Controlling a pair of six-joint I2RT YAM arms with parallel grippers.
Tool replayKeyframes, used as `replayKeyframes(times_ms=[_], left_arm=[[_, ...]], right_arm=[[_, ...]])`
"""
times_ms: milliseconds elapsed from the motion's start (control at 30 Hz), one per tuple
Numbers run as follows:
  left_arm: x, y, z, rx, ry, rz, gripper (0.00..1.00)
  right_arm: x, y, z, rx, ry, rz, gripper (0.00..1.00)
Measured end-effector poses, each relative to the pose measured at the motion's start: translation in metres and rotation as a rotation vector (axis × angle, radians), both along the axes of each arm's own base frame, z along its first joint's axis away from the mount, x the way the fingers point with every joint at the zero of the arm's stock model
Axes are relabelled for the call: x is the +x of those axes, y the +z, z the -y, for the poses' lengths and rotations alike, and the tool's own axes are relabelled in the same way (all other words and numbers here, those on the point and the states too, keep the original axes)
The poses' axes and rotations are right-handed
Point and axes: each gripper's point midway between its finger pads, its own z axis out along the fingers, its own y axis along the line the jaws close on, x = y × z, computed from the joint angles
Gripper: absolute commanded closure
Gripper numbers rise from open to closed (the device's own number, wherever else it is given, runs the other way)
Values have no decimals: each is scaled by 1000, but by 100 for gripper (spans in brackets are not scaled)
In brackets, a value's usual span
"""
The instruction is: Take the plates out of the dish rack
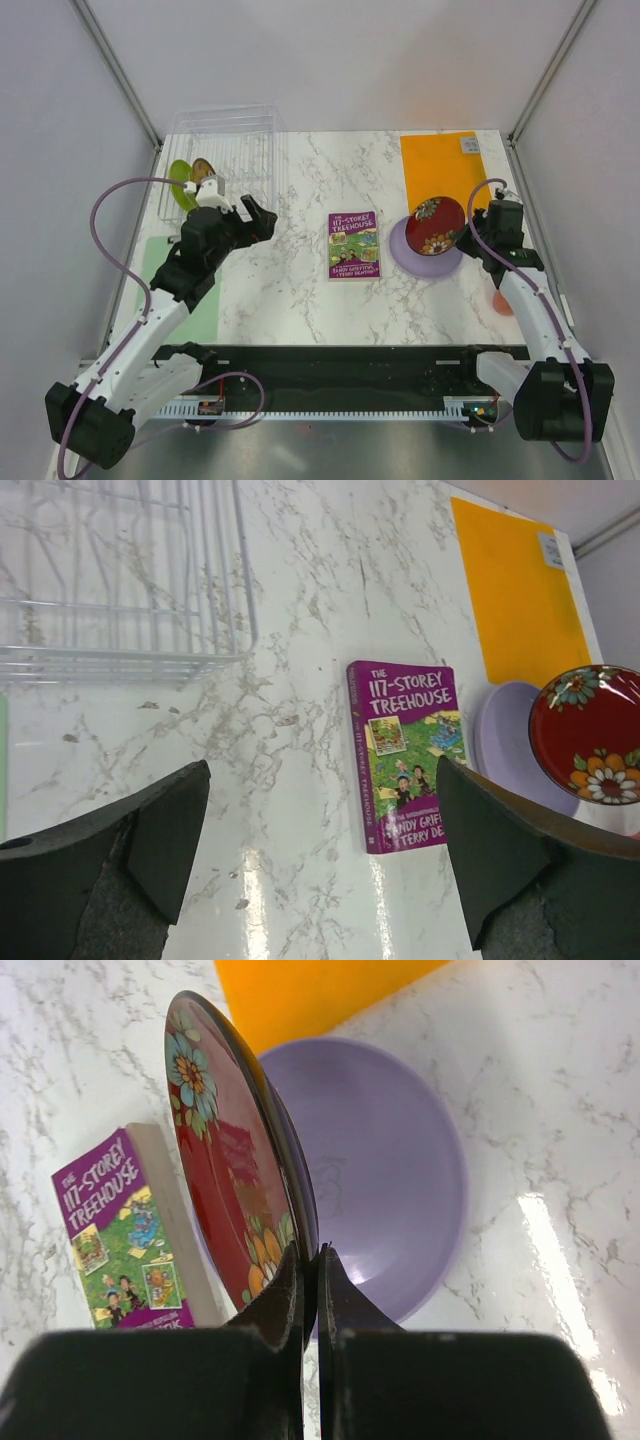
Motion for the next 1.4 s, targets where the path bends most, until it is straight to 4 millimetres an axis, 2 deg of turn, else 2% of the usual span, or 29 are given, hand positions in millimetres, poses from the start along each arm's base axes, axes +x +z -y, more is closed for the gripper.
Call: replayKeyframes(times_ms=[200,467,567,633,667,700,800,967,1133,1300,1400], left_arm=[[-4,5,-20,55,70,33,0],[-6,-4,-27,86,92,11,0],[-7,-9,-29,95,99,-1,0],[-8,-10,-29,98,101,-5,0],[-8,-10,-29,98,102,-5,0],[-8,-10,-29,98,102,-5,0],[-7,-11,-29,100,103,-7,0],[-7,-12,-30,103,105,-12,0],[-3,-20,-34,133,125,-29,0],[8,-37,-48,222,176,-80,0],[26,-32,-64,274,230,-90,0]], right_arm=[[-6,-28,10,10,-37,-77,100],[-14,-69,1,114,-25,-162,97],[-11,-72,-4,153,-11,-153,93],[-9,-73,-7,174,-1,-152,73],[-8,-74,-9,190,3,-152,62],[-6,-73,-11,202,9,-145,33],[-2,-72,-14,222,25,-133,22],[-1,-69,-15,214,42,-116,17],[0,-55,-11,167,63,-73,13],[6,-35,-3,108,63,-40,13],[9,-24,-1,84,71,-16,12]])
